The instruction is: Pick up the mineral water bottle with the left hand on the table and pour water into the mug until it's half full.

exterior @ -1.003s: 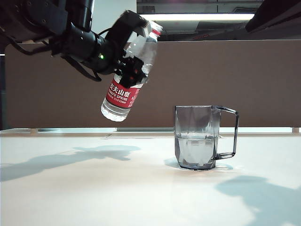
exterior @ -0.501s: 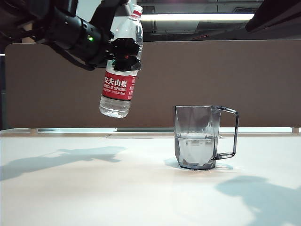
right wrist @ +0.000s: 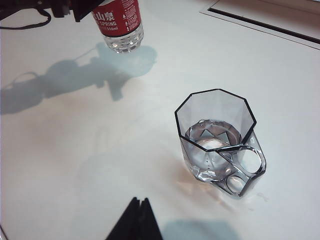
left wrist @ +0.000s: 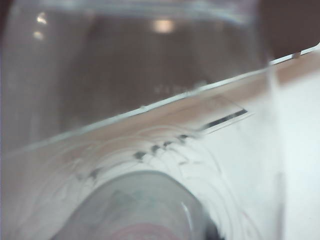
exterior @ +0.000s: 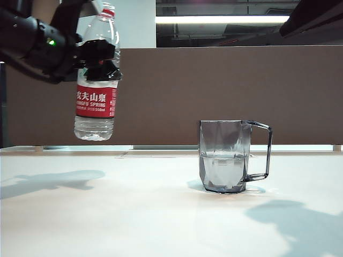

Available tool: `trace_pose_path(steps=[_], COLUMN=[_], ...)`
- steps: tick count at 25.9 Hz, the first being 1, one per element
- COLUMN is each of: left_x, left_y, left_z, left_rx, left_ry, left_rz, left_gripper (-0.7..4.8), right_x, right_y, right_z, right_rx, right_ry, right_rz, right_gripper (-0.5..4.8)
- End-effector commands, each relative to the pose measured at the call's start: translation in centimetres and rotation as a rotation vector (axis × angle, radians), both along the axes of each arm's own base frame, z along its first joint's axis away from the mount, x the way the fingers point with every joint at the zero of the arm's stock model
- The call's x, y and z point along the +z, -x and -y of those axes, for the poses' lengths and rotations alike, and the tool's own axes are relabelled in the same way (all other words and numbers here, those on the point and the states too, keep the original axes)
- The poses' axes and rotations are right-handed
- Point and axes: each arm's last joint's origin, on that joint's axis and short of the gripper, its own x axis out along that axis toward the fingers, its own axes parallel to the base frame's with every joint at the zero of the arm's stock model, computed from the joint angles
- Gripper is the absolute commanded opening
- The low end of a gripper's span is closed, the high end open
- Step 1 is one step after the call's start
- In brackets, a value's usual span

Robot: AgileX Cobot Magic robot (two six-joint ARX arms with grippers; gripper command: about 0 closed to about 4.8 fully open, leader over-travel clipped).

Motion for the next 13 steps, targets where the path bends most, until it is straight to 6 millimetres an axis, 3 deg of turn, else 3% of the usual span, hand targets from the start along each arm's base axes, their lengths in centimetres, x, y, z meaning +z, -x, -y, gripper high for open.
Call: trace_pose_path(steps=[1, 13], left_x=[0.0, -3.2], left_y=[0.5, 2.9], left_z=[-0.7, -1.7], left_rx=[0.013, 0.017], left_ry=[0.063, 0.101], left_rz=[0.051, 0.059], left_gripper=[2.36, 2.36], right_x=[0.3, 0.3], right_y=[0.0, 0.0], right_z=[0.0, 0.0], right_rx=[0.002, 0.003], right_ry=[-0.011, -0.011], right_rz=[0.02, 0.02], right_gripper=[-0.08, -0.08])
